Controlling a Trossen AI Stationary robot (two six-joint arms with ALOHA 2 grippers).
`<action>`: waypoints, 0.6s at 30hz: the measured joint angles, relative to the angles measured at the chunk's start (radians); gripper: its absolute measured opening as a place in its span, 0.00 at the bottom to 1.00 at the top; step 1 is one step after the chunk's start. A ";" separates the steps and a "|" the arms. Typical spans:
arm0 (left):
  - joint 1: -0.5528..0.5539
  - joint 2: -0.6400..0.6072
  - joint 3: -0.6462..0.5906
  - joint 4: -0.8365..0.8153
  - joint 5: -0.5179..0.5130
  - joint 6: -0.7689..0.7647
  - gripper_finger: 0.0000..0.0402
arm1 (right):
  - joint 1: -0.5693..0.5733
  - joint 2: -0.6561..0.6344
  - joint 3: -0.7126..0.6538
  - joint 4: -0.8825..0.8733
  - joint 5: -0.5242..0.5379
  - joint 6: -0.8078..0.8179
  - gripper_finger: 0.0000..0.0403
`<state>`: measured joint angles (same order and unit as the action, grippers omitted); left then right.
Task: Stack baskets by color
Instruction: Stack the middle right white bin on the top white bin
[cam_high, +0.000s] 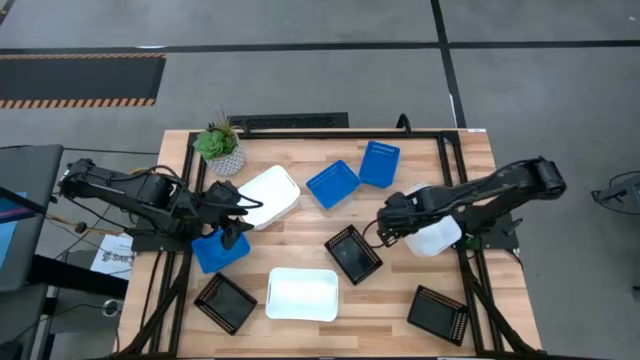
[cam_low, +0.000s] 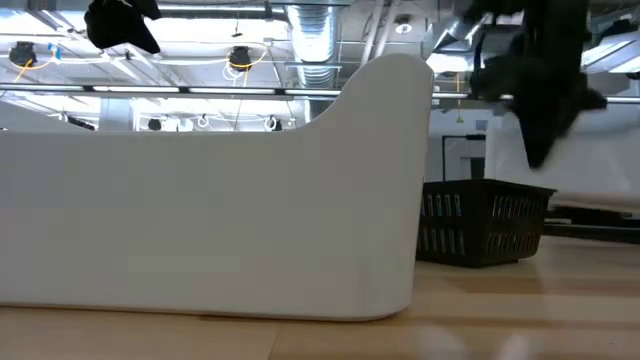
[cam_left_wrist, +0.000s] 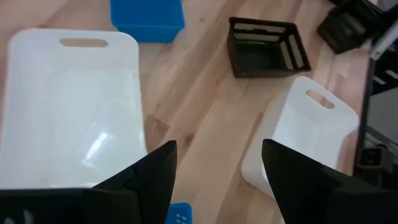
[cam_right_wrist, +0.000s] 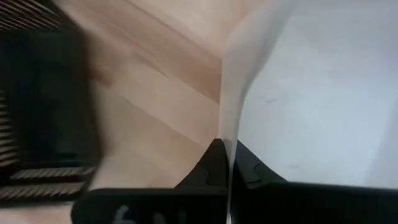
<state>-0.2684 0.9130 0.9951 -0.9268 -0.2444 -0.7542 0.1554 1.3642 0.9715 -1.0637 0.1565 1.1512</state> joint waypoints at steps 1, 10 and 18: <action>0.000 -0.002 0.000 0.005 0.007 -0.003 0.56 | 0.013 -0.015 0.029 -0.008 0.024 -0.009 0.01; 0.000 -0.035 0.081 -0.004 0.024 -0.014 0.56 | 0.057 -0.020 0.377 0.055 0.315 -0.429 0.00; -0.001 -0.097 0.223 -0.059 -0.085 0.039 0.56 | -0.028 0.114 0.502 0.424 0.371 -1.095 0.00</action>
<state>-0.2691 0.8159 1.2181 -0.9861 -0.3292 -0.7147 0.1273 1.4784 1.4740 -0.6399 0.5278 0.0560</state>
